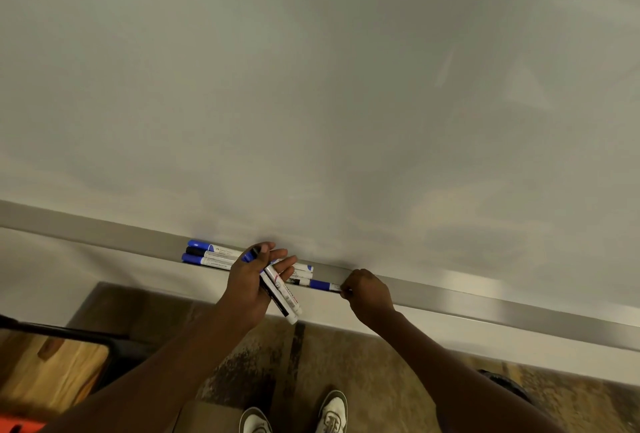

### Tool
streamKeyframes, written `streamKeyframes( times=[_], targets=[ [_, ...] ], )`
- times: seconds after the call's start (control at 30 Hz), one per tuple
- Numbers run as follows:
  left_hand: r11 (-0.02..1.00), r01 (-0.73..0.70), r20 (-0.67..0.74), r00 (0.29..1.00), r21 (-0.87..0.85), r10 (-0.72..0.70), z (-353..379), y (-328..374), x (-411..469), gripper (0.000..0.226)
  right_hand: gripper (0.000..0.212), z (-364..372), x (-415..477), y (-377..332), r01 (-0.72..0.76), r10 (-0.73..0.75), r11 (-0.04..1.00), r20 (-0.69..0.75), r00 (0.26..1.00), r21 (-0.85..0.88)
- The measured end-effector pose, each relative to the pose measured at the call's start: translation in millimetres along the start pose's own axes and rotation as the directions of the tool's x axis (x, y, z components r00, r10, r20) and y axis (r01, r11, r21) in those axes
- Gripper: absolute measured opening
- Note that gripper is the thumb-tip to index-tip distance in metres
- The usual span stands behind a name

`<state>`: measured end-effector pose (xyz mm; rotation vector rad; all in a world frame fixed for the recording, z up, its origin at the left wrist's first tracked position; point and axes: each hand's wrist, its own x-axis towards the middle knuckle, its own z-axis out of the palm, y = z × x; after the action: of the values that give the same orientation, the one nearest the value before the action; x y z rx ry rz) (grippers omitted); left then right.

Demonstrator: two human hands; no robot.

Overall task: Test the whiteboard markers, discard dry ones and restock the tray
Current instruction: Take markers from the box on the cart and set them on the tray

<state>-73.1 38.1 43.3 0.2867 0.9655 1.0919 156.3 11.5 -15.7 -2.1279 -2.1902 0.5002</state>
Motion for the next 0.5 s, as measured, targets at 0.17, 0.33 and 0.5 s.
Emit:
streamKeyframes(
  times=[0.17, 0.33, 0.5],
  targets=[
    [1.0, 0.009, 0.009, 1.0, -0.018, -0.008, 4, 1, -1, 0.011, 0.019, 0, 3, -2, -0.004, 0.004, 1.0, 0.012, 1.0, 0.021],
    [0.999, 0.029, 0.024, 0.999, -0.028, -0.028, 7, -1, -1, 0.012, 0.018, -2, -1, -5, 0.005, 0.006, 0.989, -0.076, 0.997, 0.145],
    [0.997, 0.035, 0.067, 0.997, -0.07, -0.03, 13, -6, 2, 0.015, 0.022, -18, -5, -38, 0.099, -0.005, 0.896, -0.212, 0.977, 0.434]
  ],
)
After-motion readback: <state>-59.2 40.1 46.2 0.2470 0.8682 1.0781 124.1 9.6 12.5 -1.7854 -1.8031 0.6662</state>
